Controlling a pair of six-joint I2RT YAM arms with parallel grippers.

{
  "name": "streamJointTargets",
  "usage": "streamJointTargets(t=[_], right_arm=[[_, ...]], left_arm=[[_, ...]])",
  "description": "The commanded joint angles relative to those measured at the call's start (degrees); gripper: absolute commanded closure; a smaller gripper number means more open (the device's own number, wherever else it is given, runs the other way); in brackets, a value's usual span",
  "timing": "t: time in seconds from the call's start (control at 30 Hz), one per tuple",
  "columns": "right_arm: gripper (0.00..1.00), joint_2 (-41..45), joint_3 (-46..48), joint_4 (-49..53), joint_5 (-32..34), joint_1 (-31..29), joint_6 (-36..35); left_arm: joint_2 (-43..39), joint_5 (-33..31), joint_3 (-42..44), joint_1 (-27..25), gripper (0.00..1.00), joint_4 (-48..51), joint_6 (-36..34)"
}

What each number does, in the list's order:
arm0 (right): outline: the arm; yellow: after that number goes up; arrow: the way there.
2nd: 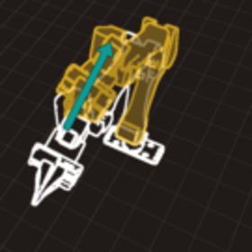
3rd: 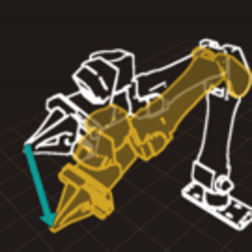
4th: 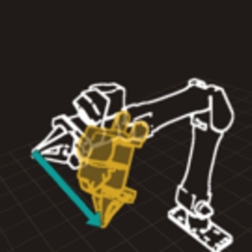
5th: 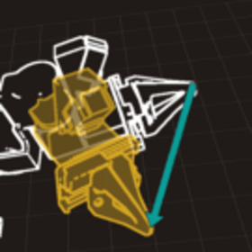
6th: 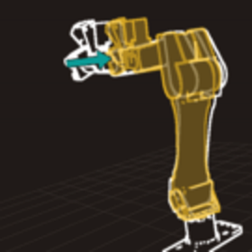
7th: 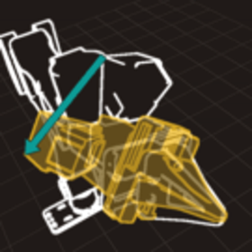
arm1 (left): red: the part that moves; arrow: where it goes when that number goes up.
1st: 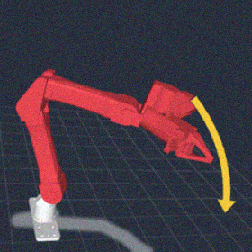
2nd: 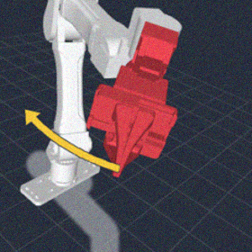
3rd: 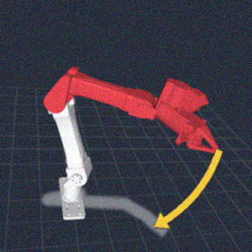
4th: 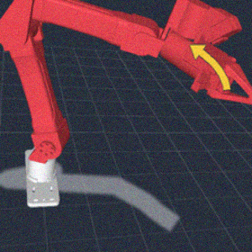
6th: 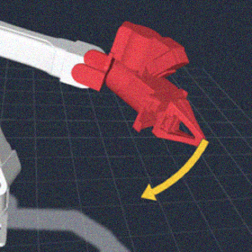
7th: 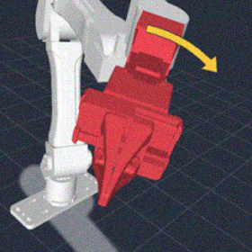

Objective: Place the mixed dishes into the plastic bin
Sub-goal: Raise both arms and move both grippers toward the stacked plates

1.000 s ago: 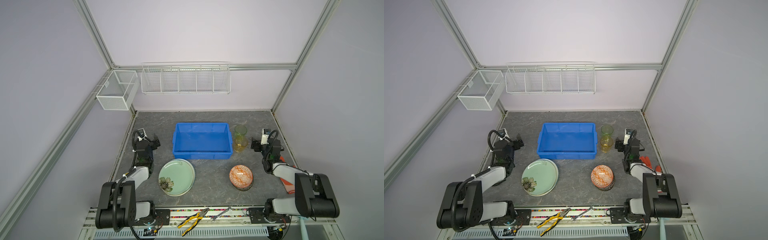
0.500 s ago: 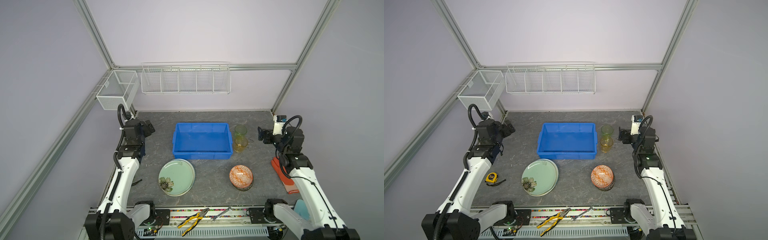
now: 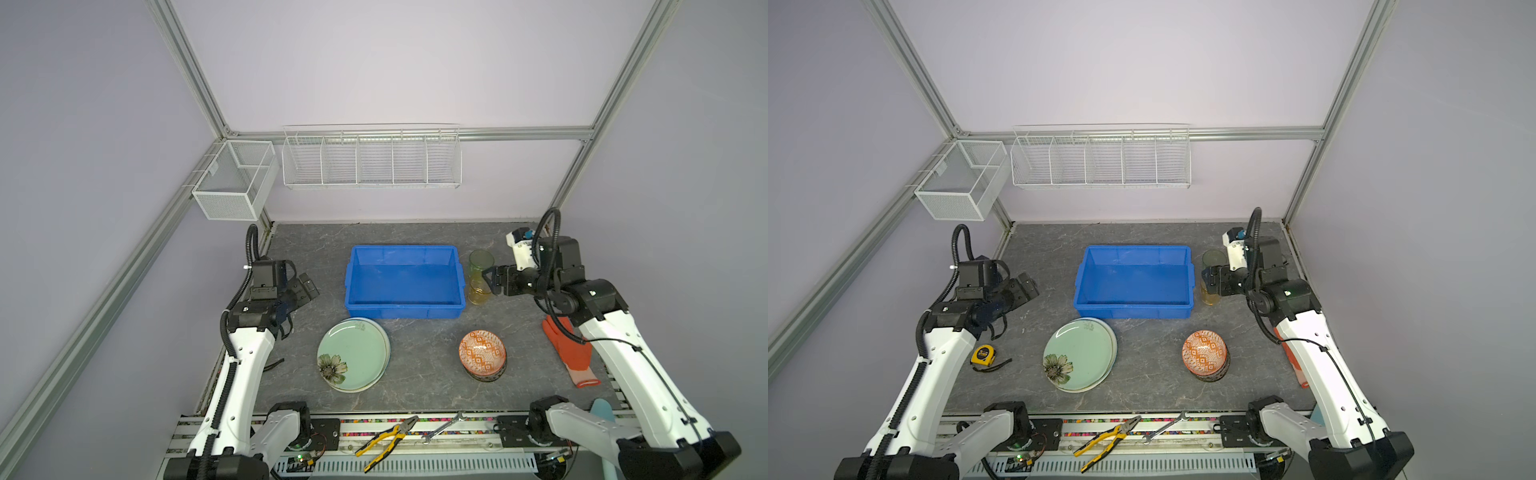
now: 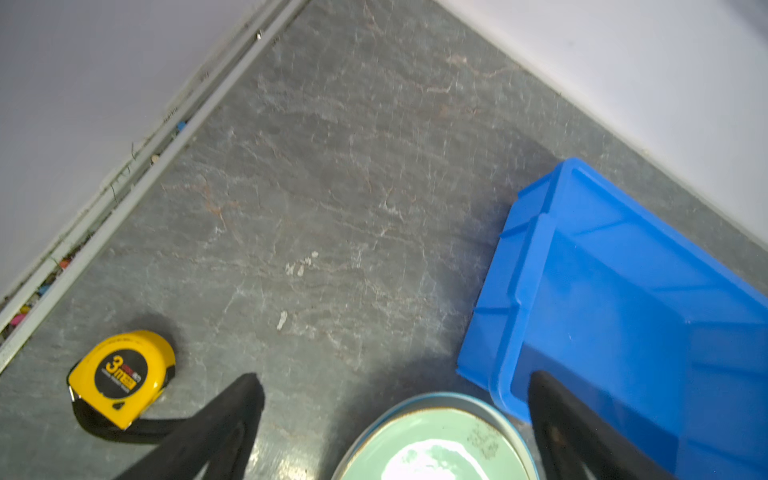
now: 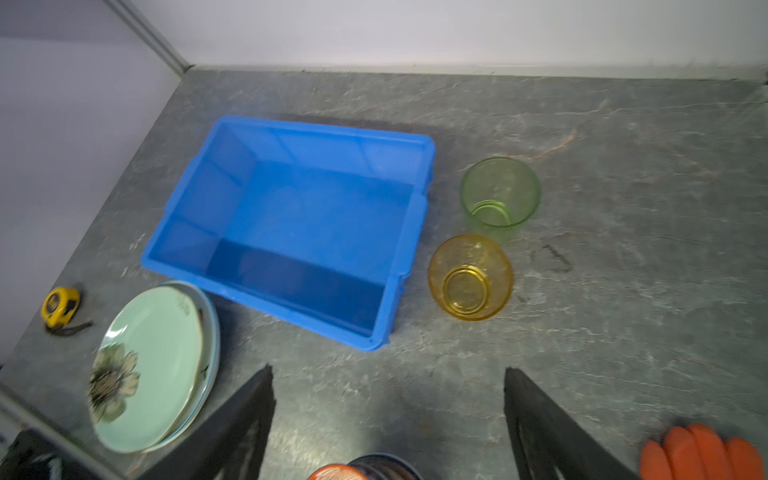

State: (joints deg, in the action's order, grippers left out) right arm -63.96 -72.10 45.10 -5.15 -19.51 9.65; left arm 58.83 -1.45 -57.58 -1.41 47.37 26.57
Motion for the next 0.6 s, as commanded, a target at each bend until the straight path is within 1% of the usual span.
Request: streamJointTargets(t=[0.0, 0.1, 0.17, 0.27, 0.33, 0.4, 0.57], right_arm=[[0.12, -1.41, -1.76, 5.13, 1.28, -6.89, 4.39], [0.12, -3.49, -0.81, 3.25, 3.07, -14.07, 6.98], [0.12, -5.40, -0.27, 1.99, 3.23, -17.73, 8.61], [0.12, -8.96, 0.98, -1.89, 3.49, -23.29, 12.00], [0.12, -11.68, 1.44, -5.29, 3.68, -27.27, 13.66], [0.12, -14.74, 0.89, -7.54, 3.86, -30.49, 15.20], [0.12, -21.44, 0.57, -16.47, 0.92, -35.96, 20.45]], left_arm=[[-1.08, 7.03, 1.81, 0.00, 0.00, 7.94, 1.56], [-2.31, 11.06, 3.49, -0.10, 0.00, 12.16, 1.60], [-3.10, 11.82, 5.56, -0.52, 0.00, 12.96, 1.18], [-3.69, 11.46, 5.45, -1.63, 0.00, 14.13, 2.20], [-3.66, 11.94, 5.84, -2.30, 0.00, 14.94, 4.12], [-3.69, 10.73, 6.74, -2.89, 0.01, 16.32, 5.46], [-5.07, 9.25, 7.97, -2.98, 0.01, 16.44, 6.96]])
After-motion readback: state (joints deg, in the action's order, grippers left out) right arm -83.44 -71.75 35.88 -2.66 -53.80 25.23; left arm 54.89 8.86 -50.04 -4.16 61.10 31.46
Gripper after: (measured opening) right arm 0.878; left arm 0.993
